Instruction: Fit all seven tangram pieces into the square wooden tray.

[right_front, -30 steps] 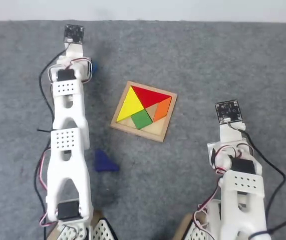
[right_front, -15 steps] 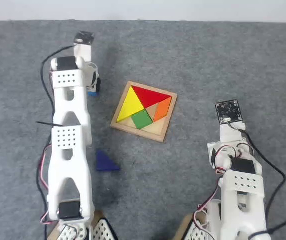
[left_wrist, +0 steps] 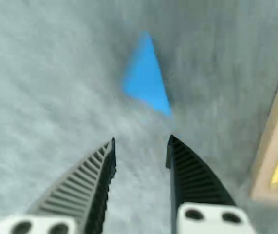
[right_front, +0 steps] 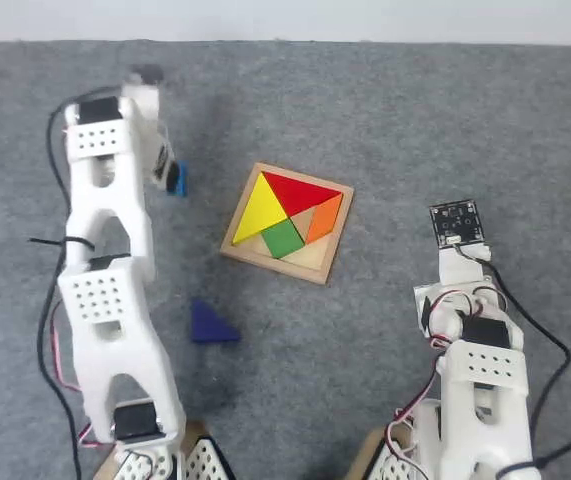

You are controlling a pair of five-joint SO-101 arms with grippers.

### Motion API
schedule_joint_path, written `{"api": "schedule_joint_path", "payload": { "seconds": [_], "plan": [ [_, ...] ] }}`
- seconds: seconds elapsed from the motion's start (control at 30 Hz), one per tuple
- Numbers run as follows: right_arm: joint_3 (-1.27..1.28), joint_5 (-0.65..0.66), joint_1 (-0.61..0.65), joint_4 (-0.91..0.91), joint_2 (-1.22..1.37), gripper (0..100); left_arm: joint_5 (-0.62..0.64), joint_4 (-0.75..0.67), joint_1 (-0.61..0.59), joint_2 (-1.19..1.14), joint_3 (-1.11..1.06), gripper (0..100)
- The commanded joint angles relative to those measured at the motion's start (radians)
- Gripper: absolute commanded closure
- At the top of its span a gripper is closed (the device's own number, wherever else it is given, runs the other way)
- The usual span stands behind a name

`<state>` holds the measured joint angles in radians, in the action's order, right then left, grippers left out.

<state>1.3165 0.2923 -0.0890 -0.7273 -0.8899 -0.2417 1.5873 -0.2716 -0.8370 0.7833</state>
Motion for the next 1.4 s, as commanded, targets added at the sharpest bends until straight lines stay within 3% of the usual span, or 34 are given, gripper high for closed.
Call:
{"api": "schedule_joint_path", "payload": {
  "seconds": [0.0,0.1,0.27,0.33,0.57,0.8,1.0,1.17,1.37],
  "plan": [
    [-0.029,0.012,0.005,0.008,0.004,97.5,0.104,-0.295,0.003,0.092,-0.007,83],
    [-0.029,0.012,0.005,0.008,0.004,97.5,0.120,-0.416,0.028,0.017,0.002,83],
    [-0.029,0.012,0.005,0.008,0.004,97.5,0.083,-0.370,0.061,-0.112,0.015,83],
    [-0.029,0.012,0.005,0.008,0.004,97.5,0.061,-0.295,0.061,-0.144,0.019,83],
    [-0.029,0.012,0.005,0.008,0.004,97.5,-0.026,0.181,0.066,-0.181,0.202,93],
    [-0.029,0.012,0.005,0.008,0.002,97.5,-0.044,0.173,0.040,-0.107,0.050,95],
    [-0.029,0.012,0.004,0.008,0.002,97.5,-0.152,0.166,0.021,0.015,-0.036,95],
    [-0.029,0.014,0.004,0.008,0.002,97.5,-0.054,0.167,-0.032,0.143,-0.002,84],
    [-0.029,0.015,0.005,0.005,0.002,97.5,-0.097,0.167,-0.057,0.199,-0.211,81]
  ]
}}
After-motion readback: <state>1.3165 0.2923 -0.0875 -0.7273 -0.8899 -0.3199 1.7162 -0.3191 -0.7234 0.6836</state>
